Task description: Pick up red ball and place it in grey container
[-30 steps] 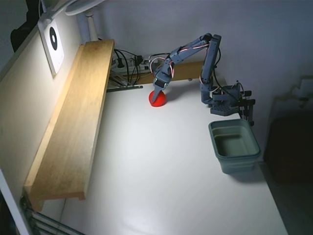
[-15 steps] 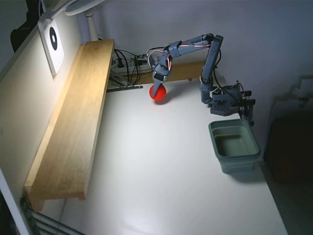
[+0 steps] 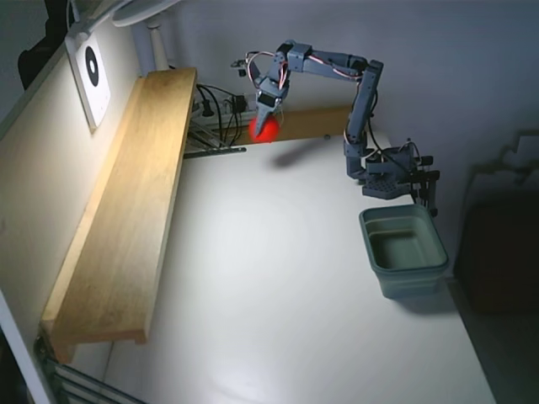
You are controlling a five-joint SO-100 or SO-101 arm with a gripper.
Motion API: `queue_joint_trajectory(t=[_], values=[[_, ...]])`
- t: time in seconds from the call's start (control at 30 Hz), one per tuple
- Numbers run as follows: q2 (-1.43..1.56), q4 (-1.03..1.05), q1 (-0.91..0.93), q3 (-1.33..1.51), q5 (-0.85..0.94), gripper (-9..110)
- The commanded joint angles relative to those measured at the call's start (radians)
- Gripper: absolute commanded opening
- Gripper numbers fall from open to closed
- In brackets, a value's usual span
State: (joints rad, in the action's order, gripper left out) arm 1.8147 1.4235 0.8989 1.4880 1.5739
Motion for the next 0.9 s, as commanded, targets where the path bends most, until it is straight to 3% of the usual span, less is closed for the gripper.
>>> queue_joint_trajectory(t=[0.0, 0.27, 0.47, 0.87], values=[[-0.025, 0.11, 0.021, -0.184, -0.003, 23], [-0.154, 0.331, 0.021, -0.543, -0.003, 23], [-0.165, 0.32, 0.007, -0.57, -0.003, 23], [-0.165, 0.32, -0.285, -0.57, -0.003, 23]])
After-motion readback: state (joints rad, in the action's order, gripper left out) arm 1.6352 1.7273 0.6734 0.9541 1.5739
